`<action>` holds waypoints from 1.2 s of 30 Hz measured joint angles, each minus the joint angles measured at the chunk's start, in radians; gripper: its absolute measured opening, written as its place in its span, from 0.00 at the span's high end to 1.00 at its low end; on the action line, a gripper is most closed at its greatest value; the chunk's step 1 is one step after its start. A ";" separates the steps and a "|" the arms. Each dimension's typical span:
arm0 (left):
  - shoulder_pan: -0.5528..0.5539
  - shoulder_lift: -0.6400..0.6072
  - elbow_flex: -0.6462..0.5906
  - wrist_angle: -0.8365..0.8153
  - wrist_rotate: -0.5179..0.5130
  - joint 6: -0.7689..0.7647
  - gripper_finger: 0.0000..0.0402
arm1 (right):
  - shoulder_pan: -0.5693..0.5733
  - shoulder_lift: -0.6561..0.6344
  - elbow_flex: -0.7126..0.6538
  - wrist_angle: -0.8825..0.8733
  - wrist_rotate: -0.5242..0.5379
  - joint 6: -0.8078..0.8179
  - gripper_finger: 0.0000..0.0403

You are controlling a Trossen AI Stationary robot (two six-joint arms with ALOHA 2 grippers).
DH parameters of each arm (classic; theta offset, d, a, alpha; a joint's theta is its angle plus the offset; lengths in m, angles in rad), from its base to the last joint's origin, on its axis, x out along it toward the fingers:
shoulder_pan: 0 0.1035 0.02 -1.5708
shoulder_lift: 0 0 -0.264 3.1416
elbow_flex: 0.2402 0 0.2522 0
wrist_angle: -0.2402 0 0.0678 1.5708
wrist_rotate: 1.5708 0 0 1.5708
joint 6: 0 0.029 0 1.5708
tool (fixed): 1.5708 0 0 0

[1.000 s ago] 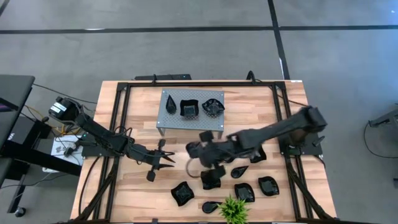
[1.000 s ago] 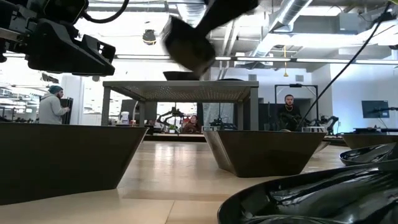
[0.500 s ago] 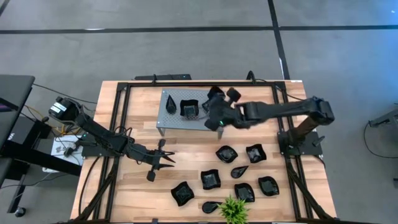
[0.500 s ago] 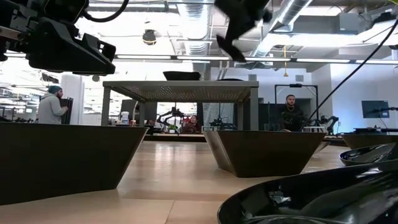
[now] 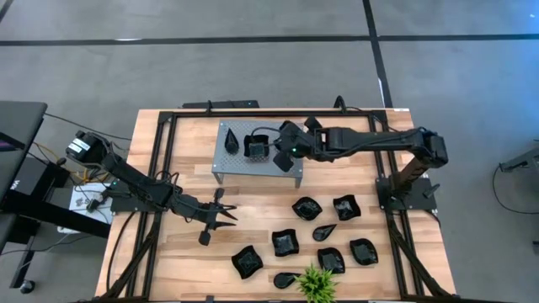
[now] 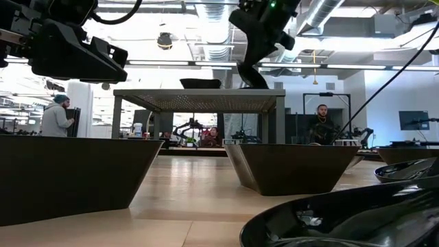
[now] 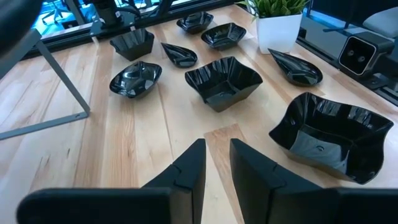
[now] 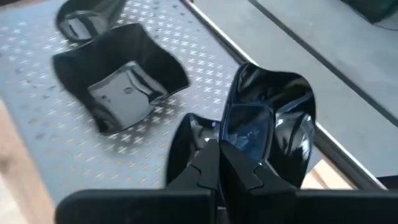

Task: Pick & Place Mini shaped plates
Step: Stack the black leaf-shaped plate on top of the black leaf-shaped plate on the shelf

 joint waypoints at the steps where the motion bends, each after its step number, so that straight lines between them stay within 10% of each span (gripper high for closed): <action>1: 0.000 0.000 0.000 0.000 0.000 0.000 0.82 | 0.006 0.000 0.002 -0.006 0.000 0.004 1.00; 13: 0.012 0.000 0.000 0.000 0.000 0.000 0.82 | 0.064 0.016 0.045 -0.150 0.026 0.233 1.00; 36: 0.025 0.000 0.000 0.000 0.000 0.000 0.82 | 0.023 0.051 0.045 -0.123 -0.001 0.066 0.83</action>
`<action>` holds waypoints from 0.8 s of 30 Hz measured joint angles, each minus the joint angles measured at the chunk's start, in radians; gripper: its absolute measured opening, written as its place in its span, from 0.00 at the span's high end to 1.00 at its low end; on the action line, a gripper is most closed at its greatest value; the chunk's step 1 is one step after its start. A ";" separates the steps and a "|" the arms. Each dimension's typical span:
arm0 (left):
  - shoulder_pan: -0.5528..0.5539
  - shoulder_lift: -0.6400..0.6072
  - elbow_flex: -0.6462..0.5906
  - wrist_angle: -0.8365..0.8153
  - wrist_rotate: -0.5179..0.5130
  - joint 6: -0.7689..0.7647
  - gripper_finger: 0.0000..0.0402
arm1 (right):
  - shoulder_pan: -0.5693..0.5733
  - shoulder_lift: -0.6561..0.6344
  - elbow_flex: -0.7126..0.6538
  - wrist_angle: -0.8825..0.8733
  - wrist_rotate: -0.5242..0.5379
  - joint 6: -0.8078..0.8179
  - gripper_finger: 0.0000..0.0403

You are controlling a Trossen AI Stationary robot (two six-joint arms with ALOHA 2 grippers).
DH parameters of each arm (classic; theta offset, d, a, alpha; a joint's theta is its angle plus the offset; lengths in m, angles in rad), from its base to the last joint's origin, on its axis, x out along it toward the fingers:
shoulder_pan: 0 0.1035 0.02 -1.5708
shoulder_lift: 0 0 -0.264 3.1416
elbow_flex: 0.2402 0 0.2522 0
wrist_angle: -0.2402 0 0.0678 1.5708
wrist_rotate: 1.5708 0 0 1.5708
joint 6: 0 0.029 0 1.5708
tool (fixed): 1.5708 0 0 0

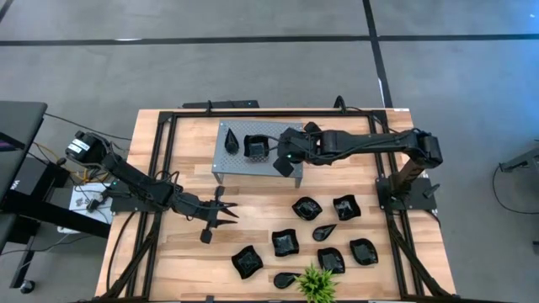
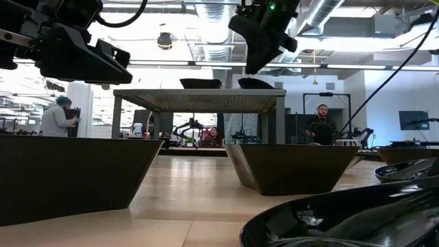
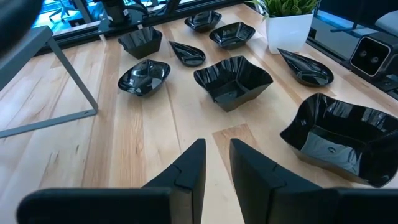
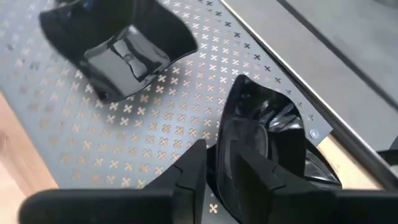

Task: Pick & Place Mini shaped plates
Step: Stack the black leaf-shaped plate on top of the black leaf-shaped plate on the shelf

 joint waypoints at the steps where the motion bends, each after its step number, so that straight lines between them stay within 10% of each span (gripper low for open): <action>1: 0.000 0.000 0.000 0.000 0.000 0.000 0.82 | 0.001 0.000 0.000 0.000 0.001 -0.018 0.83; 24: 0.000 0.000 0.000 0.000 0.000 0.000 0.82 | 0.000 0.025 0.000 0.002 -0.040 -0.046 0.84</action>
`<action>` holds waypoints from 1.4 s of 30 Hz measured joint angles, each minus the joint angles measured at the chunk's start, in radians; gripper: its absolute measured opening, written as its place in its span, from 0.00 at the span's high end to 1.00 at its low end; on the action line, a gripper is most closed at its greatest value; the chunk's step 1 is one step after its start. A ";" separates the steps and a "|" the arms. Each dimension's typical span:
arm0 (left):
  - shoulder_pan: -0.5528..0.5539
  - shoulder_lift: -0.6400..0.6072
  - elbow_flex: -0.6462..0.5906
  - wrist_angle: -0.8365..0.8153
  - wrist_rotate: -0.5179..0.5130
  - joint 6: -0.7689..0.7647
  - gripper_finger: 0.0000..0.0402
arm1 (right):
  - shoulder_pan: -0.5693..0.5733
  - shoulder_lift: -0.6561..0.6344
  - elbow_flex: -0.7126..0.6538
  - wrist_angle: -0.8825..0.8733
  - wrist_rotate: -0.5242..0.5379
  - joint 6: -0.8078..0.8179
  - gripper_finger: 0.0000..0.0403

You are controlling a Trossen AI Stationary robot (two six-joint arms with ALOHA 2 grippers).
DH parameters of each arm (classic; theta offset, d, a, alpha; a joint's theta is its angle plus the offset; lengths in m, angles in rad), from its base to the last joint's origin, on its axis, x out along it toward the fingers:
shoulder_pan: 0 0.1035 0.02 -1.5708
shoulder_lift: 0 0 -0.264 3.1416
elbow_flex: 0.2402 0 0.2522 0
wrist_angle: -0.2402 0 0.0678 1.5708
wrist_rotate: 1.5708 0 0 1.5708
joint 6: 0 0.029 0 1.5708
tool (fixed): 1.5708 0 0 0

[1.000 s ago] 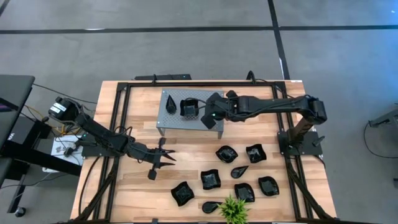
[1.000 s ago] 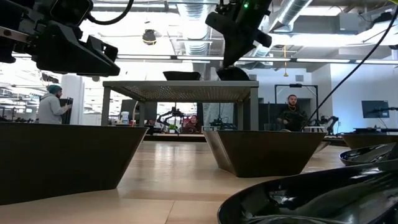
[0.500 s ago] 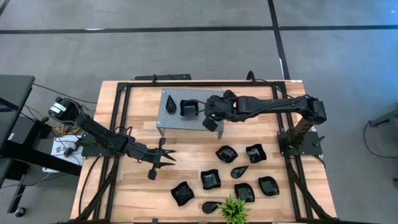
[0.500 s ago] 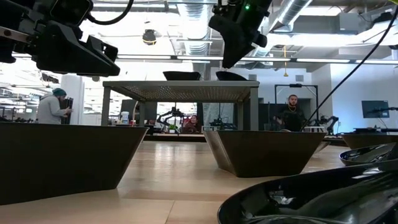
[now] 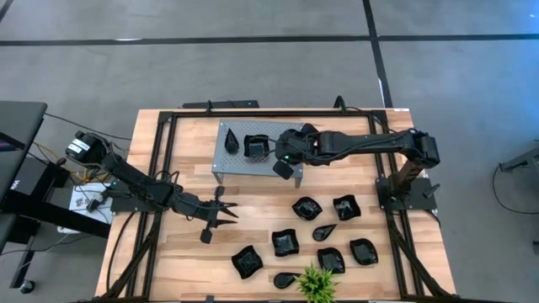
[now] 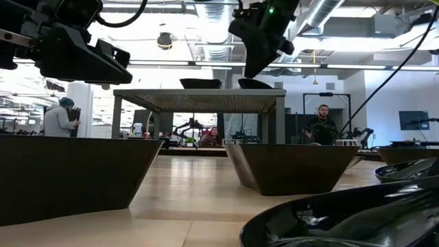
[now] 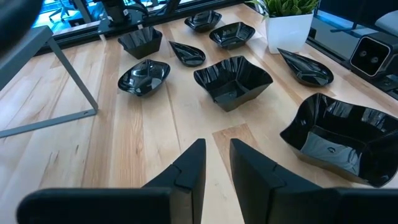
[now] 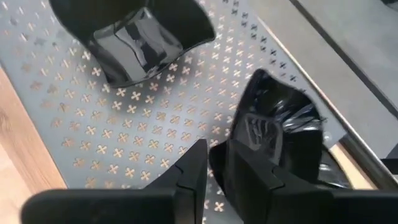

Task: Pick & Place Mini shaped plates
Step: Stack the black leaf-shaped plate on top of the black leaf-shaped plate on the shelf

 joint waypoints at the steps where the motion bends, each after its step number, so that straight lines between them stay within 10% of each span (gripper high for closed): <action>1: 0.000 0.000 0.000 0.000 0.000 0.000 0.82 | -0.002 0.004 -0.001 -0.002 -0.014 0.000 0.84; 30: 0.000 0.000 0.000 0.000 0.001 0.000 0.82 | 0.004 0.021 0.045 0.029 -0.041 -0.130 0.99; 42: 0.000 0.000 0.000 0.000 0.001 -0.027 0.82 | 0.048 0.021 0.179 -0.089 -0.053 -0.576 1.00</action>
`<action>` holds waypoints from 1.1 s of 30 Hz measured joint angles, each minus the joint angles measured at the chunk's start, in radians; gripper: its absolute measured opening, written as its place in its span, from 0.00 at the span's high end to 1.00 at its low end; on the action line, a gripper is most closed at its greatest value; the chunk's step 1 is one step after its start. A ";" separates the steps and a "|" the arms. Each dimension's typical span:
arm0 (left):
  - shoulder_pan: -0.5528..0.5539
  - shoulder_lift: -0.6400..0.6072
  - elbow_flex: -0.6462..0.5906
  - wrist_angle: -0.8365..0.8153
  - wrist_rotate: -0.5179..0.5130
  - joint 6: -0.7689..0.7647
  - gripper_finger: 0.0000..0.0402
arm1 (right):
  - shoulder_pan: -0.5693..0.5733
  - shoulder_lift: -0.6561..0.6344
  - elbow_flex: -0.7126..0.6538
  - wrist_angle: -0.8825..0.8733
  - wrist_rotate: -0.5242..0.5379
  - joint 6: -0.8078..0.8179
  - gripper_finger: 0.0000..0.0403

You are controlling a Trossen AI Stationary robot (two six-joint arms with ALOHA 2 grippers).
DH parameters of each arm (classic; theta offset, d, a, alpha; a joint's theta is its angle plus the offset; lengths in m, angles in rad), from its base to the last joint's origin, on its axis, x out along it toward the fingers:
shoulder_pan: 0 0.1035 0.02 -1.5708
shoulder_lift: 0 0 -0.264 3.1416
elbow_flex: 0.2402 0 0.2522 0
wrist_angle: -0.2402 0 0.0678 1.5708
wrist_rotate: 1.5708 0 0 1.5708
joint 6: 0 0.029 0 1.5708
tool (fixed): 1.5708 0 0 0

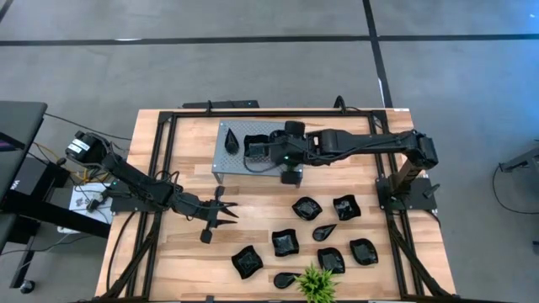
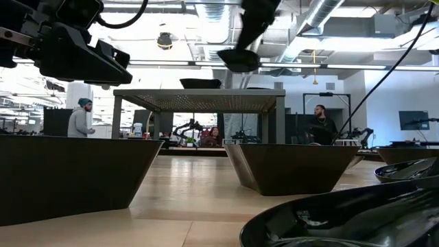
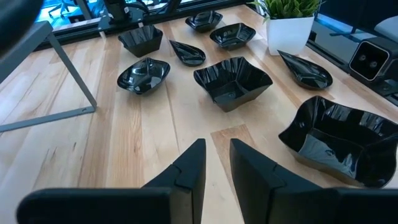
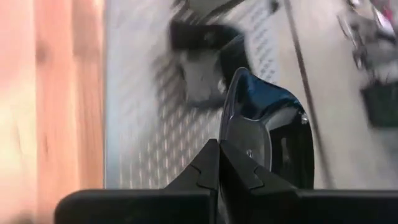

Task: Pick & Place Mini shaped plates
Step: Stack the black leaf-shaped plate on top of the black leaf-shaped plate on the shelf, then stack the black distorted square plate on top of the black distorted square plate on the shelf

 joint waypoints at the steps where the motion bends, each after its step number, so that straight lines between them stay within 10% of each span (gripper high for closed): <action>1: 0.000 0.000 0.000 0.000 0.000 0.000 0.82 | -0.001 0.000 0.006 -0.049 -0.028 -0.054 1.00; 21: 0.009 0.000 0.000 0.000 -0.001 0.001 0.82 | -0.163 0.003 -0.007 -0.205 -0.194 -0.310 0.99; 33: 0.010 0.000 0.000 0.000 -0.001 -0.018 0.82 | -0.151 0.003 -0.007 -0.176 -0.190 -0.293 0.81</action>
